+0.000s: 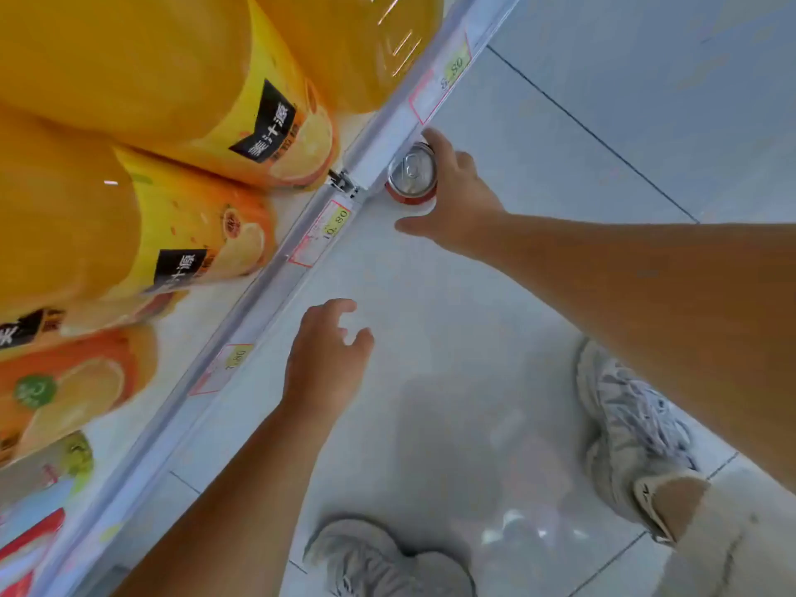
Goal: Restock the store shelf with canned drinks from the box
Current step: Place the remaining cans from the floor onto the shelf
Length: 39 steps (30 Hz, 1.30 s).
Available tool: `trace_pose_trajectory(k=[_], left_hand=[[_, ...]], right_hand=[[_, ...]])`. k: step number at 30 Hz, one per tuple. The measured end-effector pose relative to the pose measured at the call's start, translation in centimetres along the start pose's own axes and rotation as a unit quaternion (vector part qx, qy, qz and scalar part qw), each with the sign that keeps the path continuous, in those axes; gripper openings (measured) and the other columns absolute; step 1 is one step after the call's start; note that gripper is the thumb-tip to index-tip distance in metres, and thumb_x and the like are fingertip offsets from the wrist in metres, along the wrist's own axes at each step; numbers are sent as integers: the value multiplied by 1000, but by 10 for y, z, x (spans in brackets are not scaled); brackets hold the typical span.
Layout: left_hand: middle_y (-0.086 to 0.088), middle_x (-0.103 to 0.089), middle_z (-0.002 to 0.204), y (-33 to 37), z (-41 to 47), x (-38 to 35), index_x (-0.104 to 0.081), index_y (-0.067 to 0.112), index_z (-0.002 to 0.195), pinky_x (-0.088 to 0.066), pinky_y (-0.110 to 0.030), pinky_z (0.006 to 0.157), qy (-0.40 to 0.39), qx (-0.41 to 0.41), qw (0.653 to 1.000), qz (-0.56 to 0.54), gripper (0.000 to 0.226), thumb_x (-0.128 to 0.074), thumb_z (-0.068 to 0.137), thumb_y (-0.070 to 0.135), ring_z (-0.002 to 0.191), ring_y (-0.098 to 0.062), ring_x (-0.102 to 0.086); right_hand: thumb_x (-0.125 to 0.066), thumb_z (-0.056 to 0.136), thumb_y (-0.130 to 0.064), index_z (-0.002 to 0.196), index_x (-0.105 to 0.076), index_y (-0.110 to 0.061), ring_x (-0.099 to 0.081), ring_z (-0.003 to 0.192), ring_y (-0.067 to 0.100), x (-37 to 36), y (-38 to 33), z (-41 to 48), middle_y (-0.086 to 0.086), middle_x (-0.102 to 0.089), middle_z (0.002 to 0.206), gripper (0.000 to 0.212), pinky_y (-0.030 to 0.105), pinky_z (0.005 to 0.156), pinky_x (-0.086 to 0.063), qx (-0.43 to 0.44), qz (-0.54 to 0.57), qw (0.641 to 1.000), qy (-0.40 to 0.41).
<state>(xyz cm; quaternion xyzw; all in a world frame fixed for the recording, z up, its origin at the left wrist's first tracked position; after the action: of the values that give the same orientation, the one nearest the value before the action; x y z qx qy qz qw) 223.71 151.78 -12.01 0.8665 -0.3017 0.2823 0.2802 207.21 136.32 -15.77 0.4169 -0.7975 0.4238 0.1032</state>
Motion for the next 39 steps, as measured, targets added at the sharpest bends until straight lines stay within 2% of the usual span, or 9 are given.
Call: trace_pose_trajectory(k=[6,14,19,22,27,30,34,36,39], left_hand=[[3,-50,131,-4,-7,7,-55,27,126,-54,-32,84,4,9,1000,-22,34,-60,92,25,111,-11,-59],[5,-47,132,48,-109,64,-50,31,129,-52,-26,80,-39,-24,998,-50,47,-69,86,27,101,-4,-54],[15,-35,132,122,-205,142,-39,38,139,-45,-15,78,-95,-73,986,-119,77,-80,76,22,108,-3,-51],[24,-31,132,159,-268,205,-29,54,134,-47,-22,86,-109,-131,974,-152,90,-86,71,23,110,-1,-52],[9,-46,143,203,-384,333,-40,30,143,-45,-14,90,-36,-225,952,-203,91,-88,67,14,116,0,-53],[19,-56,130,217,-458,404,-46,43,136,-52,-39,96,8,-242,936,-256,83,-86,63,33,115,-6,-56],[23,-65,115,222,-551,489,-51,59,119,-52,-21,85,101,-287,911,-278,71,-87,65,29,98,-1,-63],[26,-66,104,223,-593,526,-52,62,108,-49,-13,76,177,-294,895,-285,63,-85,61,37,90,1,-64],[28,-67,100,216,-637,572,-46,67,106,-54,-22,77,310,-277,862,-290,64,-77,51,54,87,5,-65]], right_hand=[[-78,67,-32,119,-43,-22,-59,95,24,4,-1,-4,-3,-59,109,64,40,75,-53,-20,13,997,78],[-78,65,-46,115,-43,-36,-60,96,18,79,-30,-166,-10,-62,106,62,36,82,-52,-56,14,997,49],[-81,65,-48,118,-41,-38,-58,97,12,161,-120,-285,-17,-57,103,67,25,79,-45,-16,37,998,41],[-83,63,-53,117,-42,-41,-59,96,7,216,-189,-351,-19,-60,104,69,22,80,-47,32,45,998,38],[-87,57,-51,110,-46,-42,-60,85,-7,305,-317,-463,-25,-62,92,68,7,70,-43,118,68,990,19],[-88,52,-43,109,-49,-41,-59,90,-11,340,-389,-532,-27,-63,93,69,10,73,-45,197,103,975,-16],[-88,62,-21,119,-46,-40,-59,100,-6,365,-473,-610,-29,-61,105,74,21,85,-50,286,152,945,-45],[-87,58,-30,119,-49,-38,-60,106,1,369,-508,-639,-21,-64,111,73,29,91,-50,323,192,926,-44],[-88,53,-38,115,-52,-41,-65,102,6,363,-558,-674,-14,-69,108,71,28,84,-54,369,225,900,-52]])
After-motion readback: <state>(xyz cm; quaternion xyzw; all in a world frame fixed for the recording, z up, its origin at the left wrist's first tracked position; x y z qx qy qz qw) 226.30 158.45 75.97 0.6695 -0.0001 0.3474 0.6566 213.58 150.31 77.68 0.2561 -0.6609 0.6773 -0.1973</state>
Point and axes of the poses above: each hand's wrist, its own z-axis towards the middle knuckle, its own x-axis out of the back of the hand, y = z × x, the point moved 4 cm from there along z, towards the middle knuckle
